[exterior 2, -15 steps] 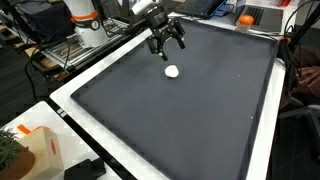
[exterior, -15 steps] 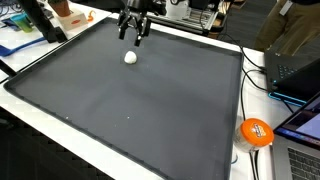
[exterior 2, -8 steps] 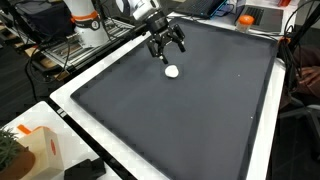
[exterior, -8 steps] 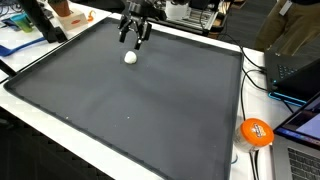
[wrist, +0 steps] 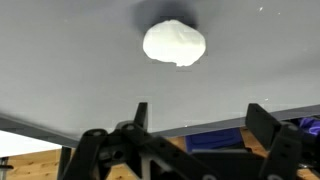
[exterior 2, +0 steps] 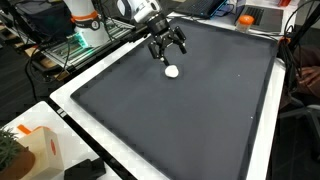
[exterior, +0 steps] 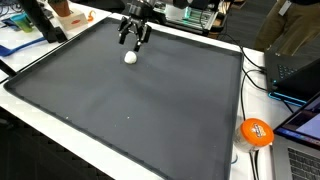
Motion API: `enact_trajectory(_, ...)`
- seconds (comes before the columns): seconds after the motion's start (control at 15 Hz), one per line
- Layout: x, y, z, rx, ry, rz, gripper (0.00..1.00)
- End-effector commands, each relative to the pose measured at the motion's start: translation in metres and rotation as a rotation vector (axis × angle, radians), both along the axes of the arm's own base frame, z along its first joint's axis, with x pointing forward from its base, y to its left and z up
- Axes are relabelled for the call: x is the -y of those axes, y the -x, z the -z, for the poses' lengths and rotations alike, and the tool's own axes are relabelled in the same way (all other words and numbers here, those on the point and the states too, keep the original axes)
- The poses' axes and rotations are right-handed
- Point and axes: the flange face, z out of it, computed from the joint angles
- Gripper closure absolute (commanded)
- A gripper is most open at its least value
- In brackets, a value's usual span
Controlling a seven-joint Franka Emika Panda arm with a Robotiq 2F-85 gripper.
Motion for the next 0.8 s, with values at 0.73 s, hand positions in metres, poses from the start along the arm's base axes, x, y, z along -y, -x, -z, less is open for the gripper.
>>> enact_trajectory(0.73, -0.012, -0.002, 0.020, 0.163, -0.042, -0.031, 0.00)
